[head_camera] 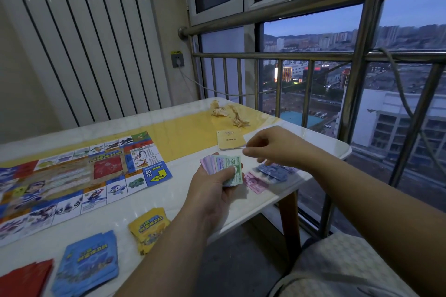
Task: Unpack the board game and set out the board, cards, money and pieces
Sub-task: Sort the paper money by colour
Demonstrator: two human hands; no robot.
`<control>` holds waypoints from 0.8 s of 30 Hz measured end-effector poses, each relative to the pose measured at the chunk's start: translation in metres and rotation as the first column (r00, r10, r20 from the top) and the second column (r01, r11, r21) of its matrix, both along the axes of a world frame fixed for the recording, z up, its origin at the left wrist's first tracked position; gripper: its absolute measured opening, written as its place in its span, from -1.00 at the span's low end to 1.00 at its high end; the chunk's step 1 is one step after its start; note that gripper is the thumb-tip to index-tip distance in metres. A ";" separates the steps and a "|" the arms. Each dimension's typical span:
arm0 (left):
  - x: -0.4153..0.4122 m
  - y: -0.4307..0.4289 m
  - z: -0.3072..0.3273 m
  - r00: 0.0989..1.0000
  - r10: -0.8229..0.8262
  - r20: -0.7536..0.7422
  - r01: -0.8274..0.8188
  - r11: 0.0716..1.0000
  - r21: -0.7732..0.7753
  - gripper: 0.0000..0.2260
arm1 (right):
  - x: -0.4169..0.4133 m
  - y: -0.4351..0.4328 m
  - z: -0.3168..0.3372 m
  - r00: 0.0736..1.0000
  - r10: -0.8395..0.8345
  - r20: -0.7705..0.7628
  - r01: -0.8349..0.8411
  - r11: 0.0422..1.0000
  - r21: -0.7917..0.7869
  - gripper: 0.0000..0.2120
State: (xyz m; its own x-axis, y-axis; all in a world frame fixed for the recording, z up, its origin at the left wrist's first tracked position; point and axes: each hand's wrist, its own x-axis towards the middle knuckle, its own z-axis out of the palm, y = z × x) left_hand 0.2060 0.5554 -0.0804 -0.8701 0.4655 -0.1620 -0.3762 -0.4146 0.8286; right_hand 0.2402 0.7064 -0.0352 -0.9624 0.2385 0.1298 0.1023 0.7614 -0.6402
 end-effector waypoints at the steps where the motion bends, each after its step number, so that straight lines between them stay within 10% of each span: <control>1: 0.000 0.000 0.000 1.000 -0.005 -0.009 0.005 1.000 -0.002 -0.74 | 0.001 -0.007 0.000 1.000 0.019 -0.004 -0.019 0.994 -0.109 -0.70; 10: -0.005 -0.020 0.014 0.978 0.036 0.206 -0.042 0.999 0.025 -0.92 | -0.007 -0.024 0.001 0.999 0.040 -0.027 -0.046 0.957 -0.288 -0.92; 17: -0.008 -0.047 0.025 0.988 0.057 0.145 -0.054 0.998 -0.025 -0.81 | -0.004 -0.034 -0.012 0.969 0.177 0.171 -0.188 0.981 0.050 -0.87; 24: -0.001 -0.052 0.009 0.995 0.032 0.093 -0.026 0.997 -0.066 -0.81 | -0.004 -0.039 -0.036 0.995 0.045 -0.091 -0.022 0.970 0.242 -0.79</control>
State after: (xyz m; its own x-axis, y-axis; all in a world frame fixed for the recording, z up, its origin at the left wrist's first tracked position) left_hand 0.2050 0.5030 -0.0711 -0.8627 0.4259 -0.2726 -0.4421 -0.3737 0.8154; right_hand 0.2358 0.6669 -0.0708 -0.9498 0.1572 0.2706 0.0220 0.8961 -0.4432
